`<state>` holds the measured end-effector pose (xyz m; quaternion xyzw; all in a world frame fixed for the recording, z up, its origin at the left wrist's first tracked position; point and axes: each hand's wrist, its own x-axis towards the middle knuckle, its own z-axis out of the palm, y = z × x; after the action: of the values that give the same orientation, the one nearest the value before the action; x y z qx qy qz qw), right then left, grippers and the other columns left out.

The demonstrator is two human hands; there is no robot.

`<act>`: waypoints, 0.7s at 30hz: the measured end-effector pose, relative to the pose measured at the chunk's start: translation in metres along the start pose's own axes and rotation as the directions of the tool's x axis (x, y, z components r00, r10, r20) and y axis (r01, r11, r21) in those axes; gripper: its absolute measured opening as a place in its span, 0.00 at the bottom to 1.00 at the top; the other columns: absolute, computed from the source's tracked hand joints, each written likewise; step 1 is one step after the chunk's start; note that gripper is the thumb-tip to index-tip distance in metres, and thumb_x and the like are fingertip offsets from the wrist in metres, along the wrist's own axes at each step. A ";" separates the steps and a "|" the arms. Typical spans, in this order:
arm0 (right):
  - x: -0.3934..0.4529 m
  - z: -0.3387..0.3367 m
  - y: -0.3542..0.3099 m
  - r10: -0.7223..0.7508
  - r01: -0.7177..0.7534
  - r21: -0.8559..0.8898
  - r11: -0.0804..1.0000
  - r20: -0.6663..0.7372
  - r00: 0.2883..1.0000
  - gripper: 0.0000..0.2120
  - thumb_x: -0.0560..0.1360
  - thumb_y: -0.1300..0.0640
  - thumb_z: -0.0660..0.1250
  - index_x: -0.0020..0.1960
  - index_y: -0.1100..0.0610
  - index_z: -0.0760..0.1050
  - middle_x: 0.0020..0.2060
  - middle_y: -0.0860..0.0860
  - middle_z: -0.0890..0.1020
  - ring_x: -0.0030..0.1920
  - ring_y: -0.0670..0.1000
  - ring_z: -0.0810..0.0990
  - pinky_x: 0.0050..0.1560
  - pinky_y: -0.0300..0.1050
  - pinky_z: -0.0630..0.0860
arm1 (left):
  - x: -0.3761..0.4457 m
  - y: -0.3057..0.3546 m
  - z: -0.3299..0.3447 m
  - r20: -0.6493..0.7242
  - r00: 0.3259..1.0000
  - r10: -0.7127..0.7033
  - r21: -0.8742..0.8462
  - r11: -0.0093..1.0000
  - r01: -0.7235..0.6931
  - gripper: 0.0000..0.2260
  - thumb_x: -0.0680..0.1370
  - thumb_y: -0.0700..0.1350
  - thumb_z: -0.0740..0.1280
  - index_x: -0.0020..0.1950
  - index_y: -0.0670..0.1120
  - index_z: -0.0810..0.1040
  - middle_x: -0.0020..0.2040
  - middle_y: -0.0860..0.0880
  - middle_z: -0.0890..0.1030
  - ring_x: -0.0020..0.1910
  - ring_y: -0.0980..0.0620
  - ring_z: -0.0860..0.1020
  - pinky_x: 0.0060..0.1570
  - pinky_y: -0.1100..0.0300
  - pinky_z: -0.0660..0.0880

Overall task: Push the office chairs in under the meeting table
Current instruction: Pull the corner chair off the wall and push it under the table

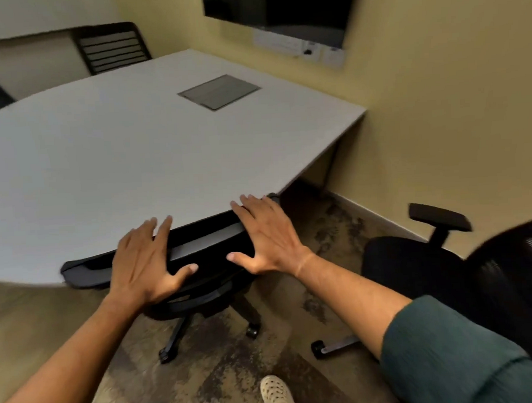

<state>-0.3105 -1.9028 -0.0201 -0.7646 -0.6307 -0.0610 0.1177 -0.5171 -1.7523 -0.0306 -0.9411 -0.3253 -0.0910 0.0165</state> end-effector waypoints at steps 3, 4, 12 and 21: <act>-0.024 -0.011 0.013 0.086 -0.086 -0.020 0.996 -0.022 0.996 0.45 0.68 0.33 0.67 0.74 0.63 0.65 0.69 0.64 0.71 0.71 0.63 0.67 0.73 0.59 0.60 | 0.009 0.030 -0.003 -0.025 0.996 0.082 -0.035 0.996 -0.083 0.46 0.67 0.72 0.56 0.75 0.41 0.64 0.70 0.32 0.68 0.67 0.33 0.67 0.65 0.38 0.63; -0.032 -0.015 0.019 0.117 -0.117 -0.034 0.993 -0.024 0.993 0.46 0.68 0.33 0.67 0.74 0.62 0.64 0.70 0.64 0.70 0.71 0.63 0.66 0.74 0.59 0.59 | 0.012 0.039 -0.004 -0.030 0.994 0.107 -0.040 0.993 -0.108 0.46 0.67 0.72 0.56 0.74 0.41 0.64 0.70 0.32 0.68 0.67 0.33 0.67 0.65 0.38 0.63; -0.108 -0.040 0.067 0.393 -0.399 -0.136 0.907 -0.069 0.917 0.47 0.69 0.31 0.58 0.77 0.61 0.59 0.73 0.64 0.65 0.74 0.63 0.62 0.74 0.61 0.57 | 0.039 0.117 -0.014 -0.017 0.945 0.326 -0.077 0.942 -0.326 0.46 0.67 0.73 0.56 0.76 0.43 0.61 0.72 0.33 0.66 0.67 0.32 0.68 0.65 0.38 0.65; -0.181 -0.073 0.128 0.650 -0.672 -0.217 0.708 -0.173 0.740 0.49 0.70 0.28 0.55 0.79 0.59 0.51 0.76 0.65 0.59 0.76 0.63 0.58 0.76 0.60 0.53 | 0.081 0.226 -0.019 -0.031 0.800 0.600 -0.192 0.782 -0.594 0.47 0.68 0.74 0.55 0.79 0.48 0.52 0.76 0.36 0.59 0.73 0.36 0.61 0.69 0.42 0.60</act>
<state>-0.2168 -2.1156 -0.0068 -0.9449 -0.2954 -0.1304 0.0545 -0.3183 -1.8827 0.0093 -0.9940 -0.0009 -0.0970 -0.0513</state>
